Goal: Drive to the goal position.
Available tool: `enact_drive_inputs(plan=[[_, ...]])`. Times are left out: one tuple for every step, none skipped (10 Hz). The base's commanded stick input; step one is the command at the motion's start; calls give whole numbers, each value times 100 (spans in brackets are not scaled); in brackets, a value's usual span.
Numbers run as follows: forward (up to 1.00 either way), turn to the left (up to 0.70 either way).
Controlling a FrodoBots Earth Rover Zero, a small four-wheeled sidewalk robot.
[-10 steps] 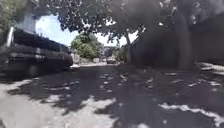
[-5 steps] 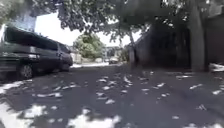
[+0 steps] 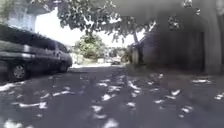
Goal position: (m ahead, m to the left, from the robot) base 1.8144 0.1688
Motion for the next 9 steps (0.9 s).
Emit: enact_drive_inputs(plan=[[100,1],[100,1],[100,1],[100,1],[100,1],[100,1],[100,1],[100,1],[100,1]])
